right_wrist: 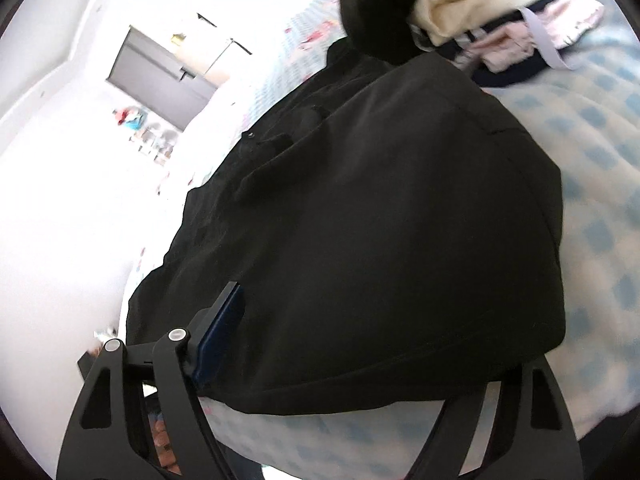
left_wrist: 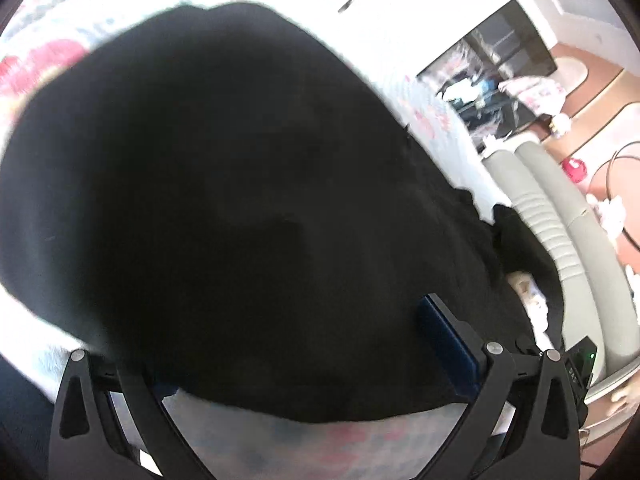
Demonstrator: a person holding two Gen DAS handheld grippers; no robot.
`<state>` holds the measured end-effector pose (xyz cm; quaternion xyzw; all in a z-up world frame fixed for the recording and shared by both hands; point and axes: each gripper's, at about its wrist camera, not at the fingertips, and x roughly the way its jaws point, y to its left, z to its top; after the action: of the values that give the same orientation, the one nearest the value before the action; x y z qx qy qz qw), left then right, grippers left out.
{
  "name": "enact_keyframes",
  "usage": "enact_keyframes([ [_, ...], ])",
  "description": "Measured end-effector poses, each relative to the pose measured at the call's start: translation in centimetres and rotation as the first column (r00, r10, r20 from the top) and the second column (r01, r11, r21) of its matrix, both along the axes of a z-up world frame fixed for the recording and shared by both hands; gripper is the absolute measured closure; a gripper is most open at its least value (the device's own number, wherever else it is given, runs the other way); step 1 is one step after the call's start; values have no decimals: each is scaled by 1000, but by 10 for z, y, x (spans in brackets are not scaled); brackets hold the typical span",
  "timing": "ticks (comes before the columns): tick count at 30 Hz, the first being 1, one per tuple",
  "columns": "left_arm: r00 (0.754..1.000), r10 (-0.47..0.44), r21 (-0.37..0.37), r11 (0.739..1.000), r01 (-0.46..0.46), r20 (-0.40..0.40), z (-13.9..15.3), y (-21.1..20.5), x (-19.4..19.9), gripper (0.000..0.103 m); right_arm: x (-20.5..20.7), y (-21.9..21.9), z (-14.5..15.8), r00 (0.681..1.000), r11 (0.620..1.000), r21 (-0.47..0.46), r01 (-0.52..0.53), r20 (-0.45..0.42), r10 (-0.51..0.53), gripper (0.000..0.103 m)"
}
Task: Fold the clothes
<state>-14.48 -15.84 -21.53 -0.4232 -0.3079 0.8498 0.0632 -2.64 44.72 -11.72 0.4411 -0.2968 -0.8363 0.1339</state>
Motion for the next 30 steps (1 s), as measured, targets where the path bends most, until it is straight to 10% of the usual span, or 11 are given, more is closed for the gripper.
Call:
enact_keyframes([
  [4,999,-29,-47,998,31,33,-3,7,-6,0,-1,-6,-18,1000,999,42,-17,-5,17,18],
  [12,999,36,221,975,-39,17,1,-30,-7,0,-5,-14,-15,998,994,109,26,-54,-20,9],
  [18,998,-46,30,999,45,52,0,-3,-9,0,-3,-32,-29,998,995,96,-4,-66,11,2],
  [20,998,-48,-17,999,49,51,4,2,-8,1,-2,-32,-26,998,994,114,2,-60,4,7],
  [25,999,-50,-170,984,45,-22,41,5,-1,34,-1,-16,-4,998,994,107,1,-61,5,63],
  [30,995,-68,-38,997,65,-68,57,-10,-18,36,-3,-15,21,993,991,125,-55,-98,67,55],
])
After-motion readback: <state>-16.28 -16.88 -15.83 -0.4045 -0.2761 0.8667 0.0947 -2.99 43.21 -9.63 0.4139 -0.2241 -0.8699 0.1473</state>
